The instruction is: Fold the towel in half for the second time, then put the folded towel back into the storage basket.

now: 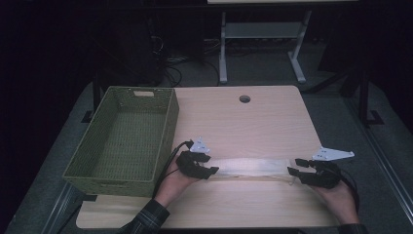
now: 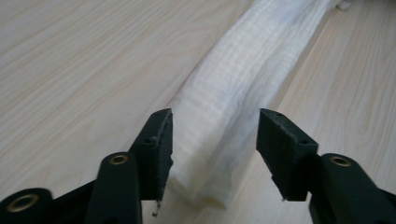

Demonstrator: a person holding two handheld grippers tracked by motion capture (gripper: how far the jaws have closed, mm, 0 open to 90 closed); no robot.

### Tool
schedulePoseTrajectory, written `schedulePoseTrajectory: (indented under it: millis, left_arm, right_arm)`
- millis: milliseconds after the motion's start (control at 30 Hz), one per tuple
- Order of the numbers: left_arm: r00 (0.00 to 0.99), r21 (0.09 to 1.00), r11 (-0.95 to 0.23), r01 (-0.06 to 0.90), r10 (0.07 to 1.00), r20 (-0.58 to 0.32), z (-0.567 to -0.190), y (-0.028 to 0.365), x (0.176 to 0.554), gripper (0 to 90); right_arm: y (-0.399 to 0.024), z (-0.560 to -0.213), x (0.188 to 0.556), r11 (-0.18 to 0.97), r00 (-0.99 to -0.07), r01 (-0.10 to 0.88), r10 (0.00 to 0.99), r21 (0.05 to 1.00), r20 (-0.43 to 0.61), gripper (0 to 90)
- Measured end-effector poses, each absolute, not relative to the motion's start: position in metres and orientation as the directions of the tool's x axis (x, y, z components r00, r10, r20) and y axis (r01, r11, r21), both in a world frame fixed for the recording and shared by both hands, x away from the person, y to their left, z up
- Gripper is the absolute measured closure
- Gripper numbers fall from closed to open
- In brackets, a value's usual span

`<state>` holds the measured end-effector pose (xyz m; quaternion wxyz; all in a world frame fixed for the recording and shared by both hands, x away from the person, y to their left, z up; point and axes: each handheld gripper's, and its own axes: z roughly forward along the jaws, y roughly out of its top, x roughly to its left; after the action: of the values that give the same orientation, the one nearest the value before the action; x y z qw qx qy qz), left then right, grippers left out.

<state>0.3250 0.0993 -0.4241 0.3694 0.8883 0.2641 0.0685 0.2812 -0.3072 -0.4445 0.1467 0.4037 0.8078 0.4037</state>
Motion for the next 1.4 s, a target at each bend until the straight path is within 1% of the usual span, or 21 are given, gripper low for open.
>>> schedulePoseTrajectory:
  millis: [100,267,600,767,867,1200,1267,1400]
  left_arm:
    - [0.863,0.7,-0.588,0.406,0.499,-0.081,-0.423,0.092,0.333,41.4]
    - [0.892,0.706,-0.608,0.364,0.447,-0.075,-0.422,0.077,0.344,38.5]
    - [0.924,0.705,-0.637,0.312,0.377,-0.068,-0.427,0.044,0.363,37.8]
    - [0.925,0.7,-0.638,0.321,0.369,-0.088,-0.437,0.03,0.371,37.7]
    - [0.931,0.68,-0.662,0.315,0.354,-0.087,-0.444,0.024,0.376,37.4]
    - [0.935,0.632,-0.702,0.328,0.338,-0.109,-0.462,0.017,0.382,37.4]
    - [0.936,0.636,-0.7,0.325,0.336,-0.108,-0.463,0.017,0.381,37.7]
    - [0.941,0.641,-0.703,0.31,0.324,-0.1,-0.463,0.016,0.379,43.6]
  right_arm:
    - [-0.305,-0.445,0.29,0.357,-0.624,0.536,0.778,0.765,0.074,49.3]
    - [-0.3,-0.445,0.302,0.356,-0.612,0.545,0.788,0.759,0.07,50.3]
    - [-0.294,-0.455,0.319,0.348,-0.597,0.569,0.798,0.745,0.083,53.5]
    - [-0.296,-0.459,0.322,0.338,-0.582,0.584,0.808,0.738,0.091,54.6]
    - [-0.296,-0.46,0.323,0.335,-0.579,0.591,0.809,0.733,0.098,54.7]
    - [-0.294,-0.47,0.327,0.356,-0.581,0.623,0.807,0.697,0.107,55.3]
    - [-0.293,-0.471,0.327,0.357,-0.581,0.626,0.807,0.693,0.109,56.6]
    - [-0.293,-0.472,0.327,0.351,-0.583,0.63,0.803,0.693,0.123,60.2]
